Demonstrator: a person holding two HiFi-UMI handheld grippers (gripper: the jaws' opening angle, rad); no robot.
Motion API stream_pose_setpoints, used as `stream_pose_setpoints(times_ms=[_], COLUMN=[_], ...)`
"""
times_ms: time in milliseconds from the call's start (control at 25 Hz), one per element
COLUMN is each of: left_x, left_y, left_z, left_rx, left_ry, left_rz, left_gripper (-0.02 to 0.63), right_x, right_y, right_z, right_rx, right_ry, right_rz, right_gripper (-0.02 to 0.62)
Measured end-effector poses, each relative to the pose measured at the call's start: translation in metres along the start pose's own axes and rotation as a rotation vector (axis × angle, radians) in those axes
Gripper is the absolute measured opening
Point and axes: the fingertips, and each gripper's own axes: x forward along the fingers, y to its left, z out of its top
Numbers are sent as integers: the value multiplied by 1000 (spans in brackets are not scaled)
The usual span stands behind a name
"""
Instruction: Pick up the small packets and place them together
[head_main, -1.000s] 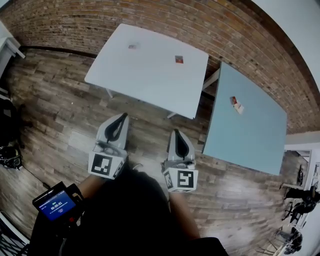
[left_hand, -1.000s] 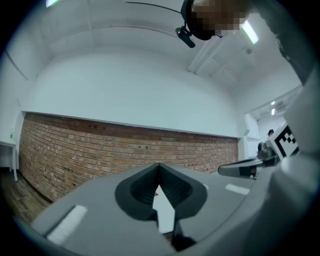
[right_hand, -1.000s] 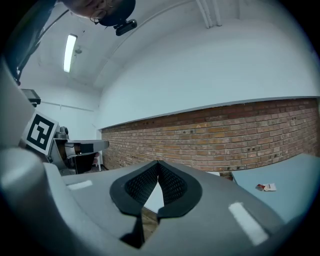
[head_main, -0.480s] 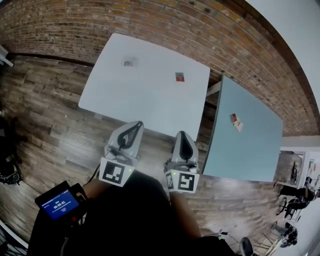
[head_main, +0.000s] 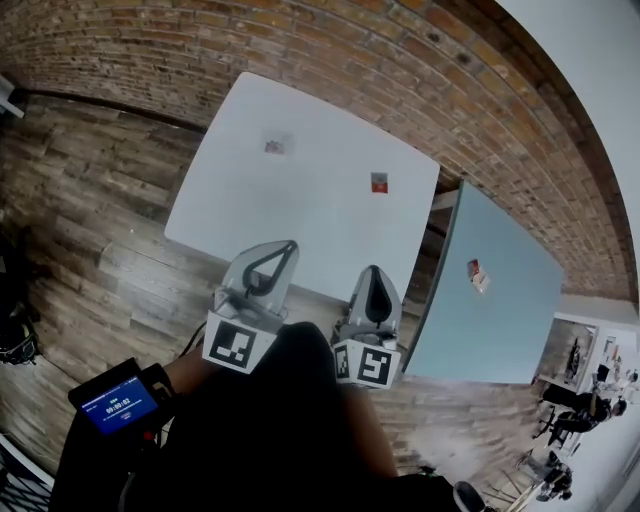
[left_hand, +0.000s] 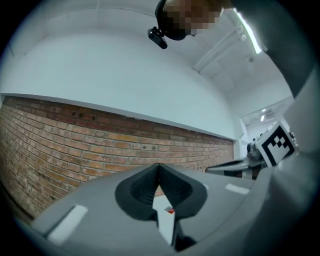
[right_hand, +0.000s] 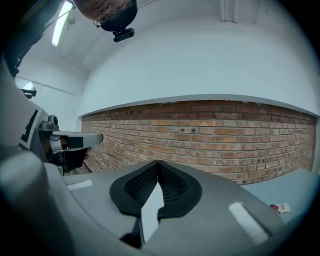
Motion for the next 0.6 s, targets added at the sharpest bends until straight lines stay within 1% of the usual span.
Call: stream_pose_setpoints(times_ms=[80,280,360,440,600], left_x=[2,21,27,38,63], left_y=[9,32,30,28,26], left_z=[-1,-12,-14,-16,-13], left_rx=[-30,-149,-146,-108,-114], left_ry=[4,-12,0,16,7], left_rz=[30,97,97,85,107], left_gripper=[2,2,2,2,2], right_x=[4,36,42,49,65], right_y=[0,-7,-11,-19,-42], right_z=[-3,-11,-15,-16,-14], right_rx=[-2,1,2,3,9], right_ry=[19,36,47,50,34], right_rz=[7,22,41,51,68], right_gripper=[3,3,3,3,3])
